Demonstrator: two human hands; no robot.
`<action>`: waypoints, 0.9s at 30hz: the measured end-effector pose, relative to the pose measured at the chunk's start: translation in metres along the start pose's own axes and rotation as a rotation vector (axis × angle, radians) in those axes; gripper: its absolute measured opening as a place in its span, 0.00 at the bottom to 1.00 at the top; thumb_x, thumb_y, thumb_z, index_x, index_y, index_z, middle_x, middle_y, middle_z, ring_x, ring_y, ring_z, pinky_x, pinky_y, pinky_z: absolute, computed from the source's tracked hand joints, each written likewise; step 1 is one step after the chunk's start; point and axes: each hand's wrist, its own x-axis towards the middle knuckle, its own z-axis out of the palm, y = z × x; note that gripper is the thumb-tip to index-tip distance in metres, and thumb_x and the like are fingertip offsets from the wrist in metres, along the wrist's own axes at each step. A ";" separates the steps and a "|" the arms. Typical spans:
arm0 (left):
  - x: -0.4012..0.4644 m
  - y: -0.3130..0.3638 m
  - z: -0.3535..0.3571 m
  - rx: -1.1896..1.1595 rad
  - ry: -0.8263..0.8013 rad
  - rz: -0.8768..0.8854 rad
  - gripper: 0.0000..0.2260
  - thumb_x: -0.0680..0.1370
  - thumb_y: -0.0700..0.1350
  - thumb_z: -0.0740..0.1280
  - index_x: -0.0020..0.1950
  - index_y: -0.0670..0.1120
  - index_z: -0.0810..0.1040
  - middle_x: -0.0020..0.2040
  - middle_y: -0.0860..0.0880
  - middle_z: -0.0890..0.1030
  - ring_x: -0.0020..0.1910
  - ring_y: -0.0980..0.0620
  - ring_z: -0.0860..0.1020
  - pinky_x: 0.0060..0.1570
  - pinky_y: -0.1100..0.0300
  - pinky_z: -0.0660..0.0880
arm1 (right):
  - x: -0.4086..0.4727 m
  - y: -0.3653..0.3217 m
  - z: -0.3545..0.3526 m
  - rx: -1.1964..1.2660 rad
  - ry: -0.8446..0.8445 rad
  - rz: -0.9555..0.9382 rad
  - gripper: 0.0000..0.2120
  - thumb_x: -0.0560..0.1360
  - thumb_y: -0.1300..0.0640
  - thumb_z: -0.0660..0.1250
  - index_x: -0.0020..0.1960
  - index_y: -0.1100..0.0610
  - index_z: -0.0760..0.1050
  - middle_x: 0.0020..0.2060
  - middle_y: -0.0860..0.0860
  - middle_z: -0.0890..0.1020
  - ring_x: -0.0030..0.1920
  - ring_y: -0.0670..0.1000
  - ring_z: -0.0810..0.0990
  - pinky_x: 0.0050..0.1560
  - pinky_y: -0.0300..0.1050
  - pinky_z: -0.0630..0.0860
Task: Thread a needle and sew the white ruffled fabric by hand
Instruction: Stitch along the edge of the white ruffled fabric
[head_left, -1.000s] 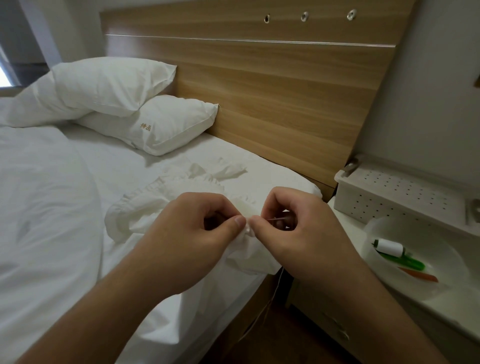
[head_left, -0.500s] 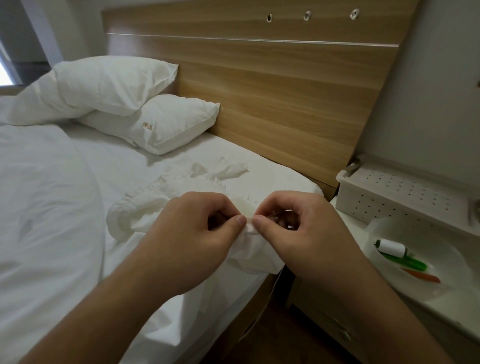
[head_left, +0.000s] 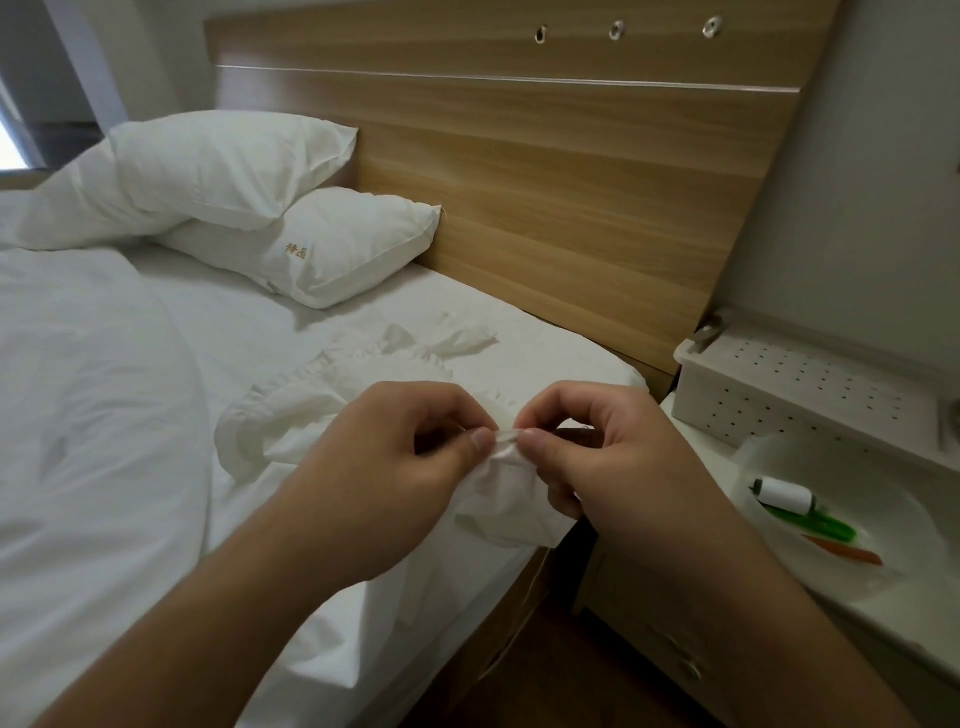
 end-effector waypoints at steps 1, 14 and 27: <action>0.000 -0.001 0.000 0.004 -0.002 0.000 0.07 0.82 0.46 0.71 0.46 0.56 0.86 0.39 0.54 0.86 0.41 0.52 0.84 0.45 0.47 0.83 | 0.000 0.000 0.000 0.026 -0.011 0.009 0.09 0.79 0.61 0.71 0.42 0.52 0.83 0.31 0.49 0.80 0.30 0.47 0.76 0.35 0.44 0.75; 0.002 -0.004 0.004 0.025 -0.011 0.008 0.11 0.82 0.43 0.70 0.42 0.57 0.83 0.35 0.58 0.82 0.34 0.56 0.78 0.36 0.68 0.71 | 0.005 0.006 -0.004 0.150 -0.103 0.007 0.09 0.80 0.68 0.68 0.44 0.59 0.82 0.30 0.54 0.76 0.31 0.52 0.72 0.33 0.46 0.73; 0.005 -0.010 0.007 0.014 -0.006 -0.035 0.09 0.82 0.46 0.71 0.41 0.53 0.85 0.35 0.52 0.83 0.33 0.58 0.78 0.36 0.64 0.73 | 0.011 0.018 0.002 0.309 -0.156 0.006 0.11 0.79 0.71 0.66 0.43 0.60 0.82 0.30 0.56 0.73 0.30 0.50 0.69 0.31 0.46 0.69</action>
